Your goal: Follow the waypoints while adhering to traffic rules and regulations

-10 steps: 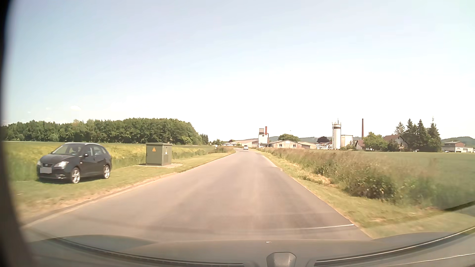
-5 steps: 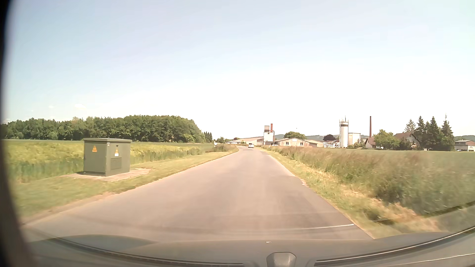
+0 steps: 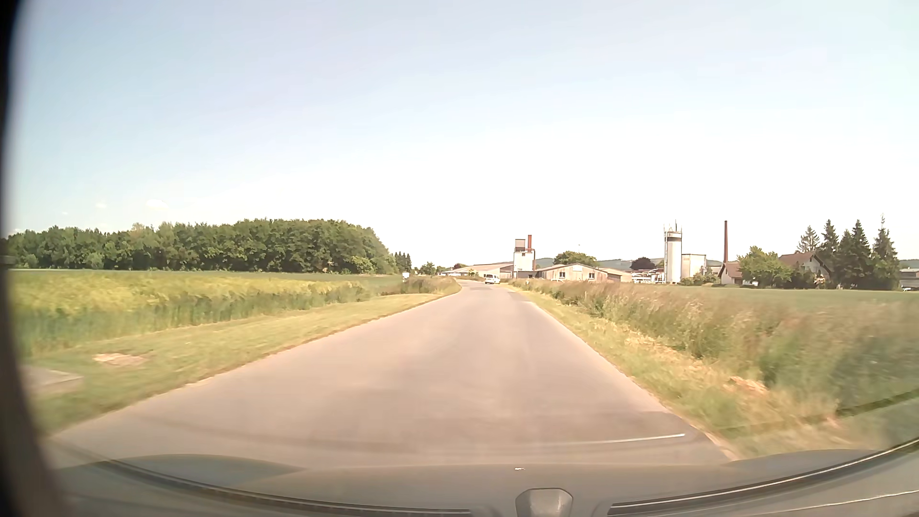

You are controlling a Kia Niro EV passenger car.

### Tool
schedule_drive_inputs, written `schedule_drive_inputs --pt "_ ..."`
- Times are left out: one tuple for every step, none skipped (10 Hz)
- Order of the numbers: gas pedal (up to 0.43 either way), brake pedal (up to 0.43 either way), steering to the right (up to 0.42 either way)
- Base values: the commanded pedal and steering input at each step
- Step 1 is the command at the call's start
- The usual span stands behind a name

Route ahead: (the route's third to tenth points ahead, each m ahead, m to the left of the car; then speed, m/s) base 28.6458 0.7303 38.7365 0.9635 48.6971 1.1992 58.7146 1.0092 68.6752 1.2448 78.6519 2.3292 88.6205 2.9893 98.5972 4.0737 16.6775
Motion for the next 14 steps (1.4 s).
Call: schedule_drive_inputs --pt "0.189 0.006 0.005" --pt "0.189 0.006 0.004" --pt "0.189 0.006 0.004" --pt "0.189 0.006 0.004" --pt "0.189 0.006 0.004" --pt "0.189 0.006 0.003" --pt "0.189 0.006 0.003" --pt "0.189 0.006 0.004" --pt "0.177 0.006 0.003" --pt "0.177 0.006 0.003" --pt "0.157 0.006 0.003" --pt "0.118 0.006 0.003" --pt "0.039 0.006 0.002" --pt "0.000 0.006 0.002"
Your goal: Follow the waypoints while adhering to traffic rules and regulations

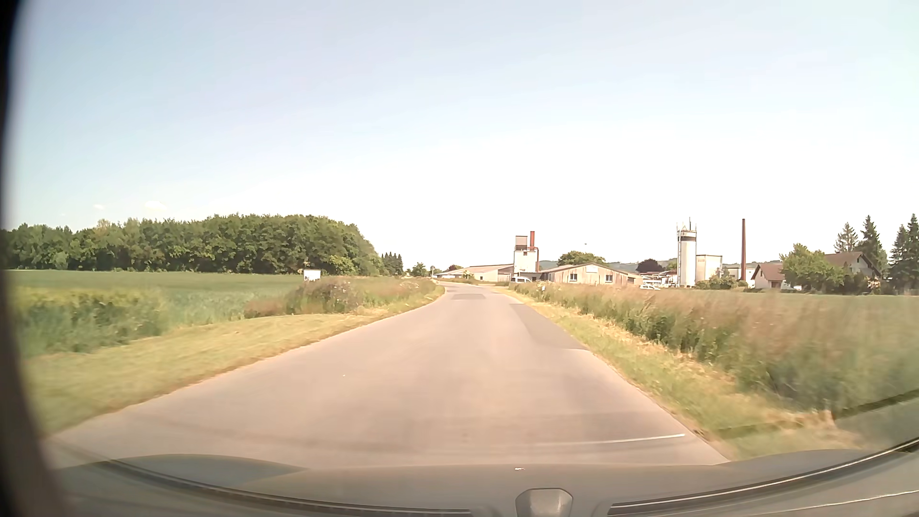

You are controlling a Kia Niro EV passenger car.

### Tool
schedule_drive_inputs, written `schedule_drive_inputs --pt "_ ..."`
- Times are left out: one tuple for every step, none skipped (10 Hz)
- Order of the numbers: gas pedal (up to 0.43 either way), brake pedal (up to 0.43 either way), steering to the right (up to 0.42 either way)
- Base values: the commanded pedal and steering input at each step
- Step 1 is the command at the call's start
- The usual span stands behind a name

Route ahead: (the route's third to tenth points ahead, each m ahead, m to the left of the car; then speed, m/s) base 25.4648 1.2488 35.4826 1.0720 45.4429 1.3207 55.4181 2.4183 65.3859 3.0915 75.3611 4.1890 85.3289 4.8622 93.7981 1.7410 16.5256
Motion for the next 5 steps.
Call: schedule_drive_inputs --pt "0.000 0.006 0.001" --pt "0.000 0.006 0.000" --pt "0.000 0.006 0.000" --pt "0.000 0.006 0.000" --pt "0.000 0.006 0.000"
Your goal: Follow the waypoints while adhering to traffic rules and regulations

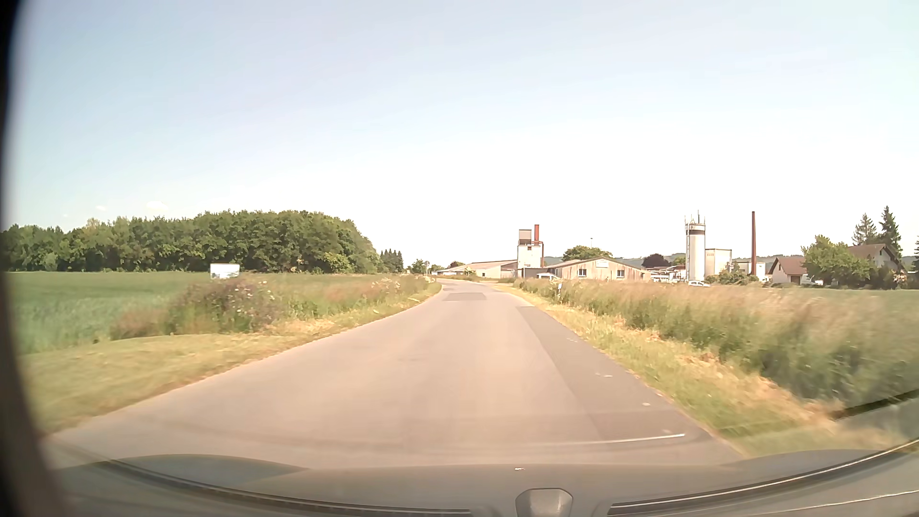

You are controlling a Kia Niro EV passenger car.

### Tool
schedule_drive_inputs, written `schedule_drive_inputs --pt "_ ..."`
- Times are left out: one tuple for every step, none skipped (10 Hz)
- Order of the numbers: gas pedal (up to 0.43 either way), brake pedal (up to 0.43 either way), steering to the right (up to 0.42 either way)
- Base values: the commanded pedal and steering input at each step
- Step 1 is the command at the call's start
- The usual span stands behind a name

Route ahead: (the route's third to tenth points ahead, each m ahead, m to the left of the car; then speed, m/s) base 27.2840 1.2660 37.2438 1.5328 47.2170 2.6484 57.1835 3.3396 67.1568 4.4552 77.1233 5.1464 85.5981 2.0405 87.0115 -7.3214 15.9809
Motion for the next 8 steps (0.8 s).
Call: schedule_drive_inputs --pt "0.000 0.006 0.000" --pt "0.000 0.006 0.000" --pt "0.000 0.006 0.000" --pt "0.000 0.006 0.000" --pt "0.000 0.006 0.000" --pt "0.000 0.006 0.000" --pt "0.000 0.006 0.000" --pt "0.000 0.006 0.000"
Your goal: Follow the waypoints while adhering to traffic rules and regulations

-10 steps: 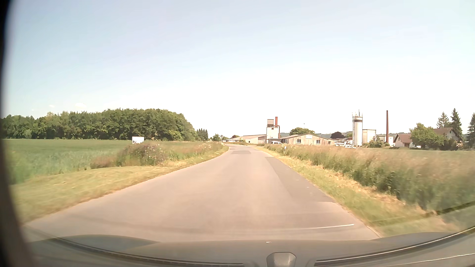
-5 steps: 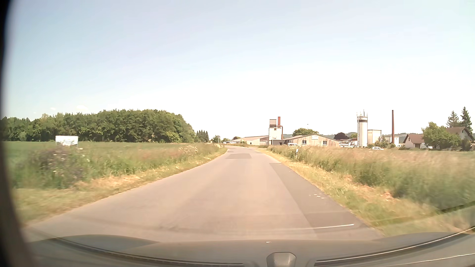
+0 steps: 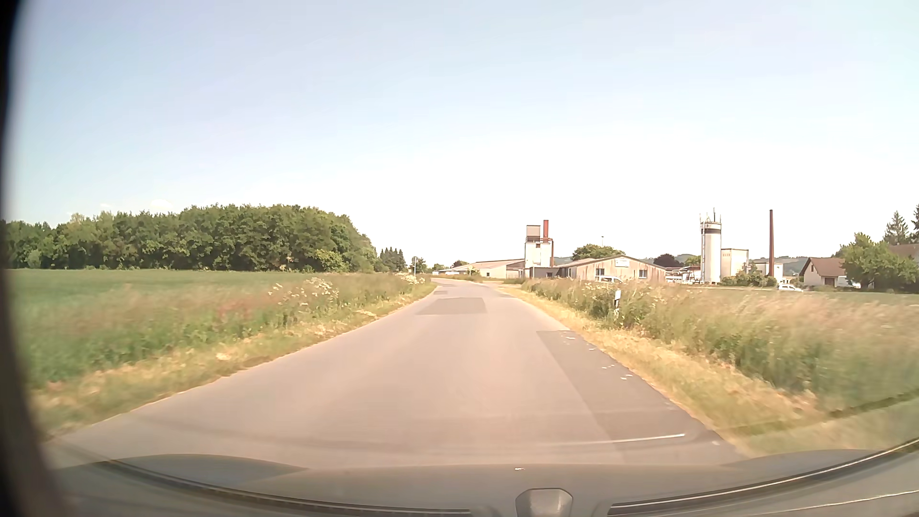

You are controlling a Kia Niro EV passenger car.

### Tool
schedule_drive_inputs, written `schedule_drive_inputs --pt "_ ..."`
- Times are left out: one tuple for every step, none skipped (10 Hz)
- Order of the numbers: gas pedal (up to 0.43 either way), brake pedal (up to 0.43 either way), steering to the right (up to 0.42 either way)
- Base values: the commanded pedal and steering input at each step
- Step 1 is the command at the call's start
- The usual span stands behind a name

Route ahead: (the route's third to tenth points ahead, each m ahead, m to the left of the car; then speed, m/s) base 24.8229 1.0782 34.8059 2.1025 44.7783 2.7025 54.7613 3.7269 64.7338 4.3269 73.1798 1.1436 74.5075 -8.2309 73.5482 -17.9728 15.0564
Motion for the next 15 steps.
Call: schedule_drive_inputs --pt "0.000 0.006 0.000" --pt "0.000 0.006 0.000" --pt "0.000 0.006 0.000" --pt "0.000 0.006 0.000" --pt "0.000 0.006 0.000" --pt "0.000 0.006 0.000" --pt "0.000 0.006 0.000" --pt "0.000 0.006 0.000" --pt "0.000 0.006 0.000" --pt "0.000 0.006 0.000" --pt "0.000 0.006 0.000" --pt "0.000 0.006 0.000" --pt "0.000 0.006 0.000" --pt "0.000 0.018 0.000" --pt "0.000 0.049 0.000"
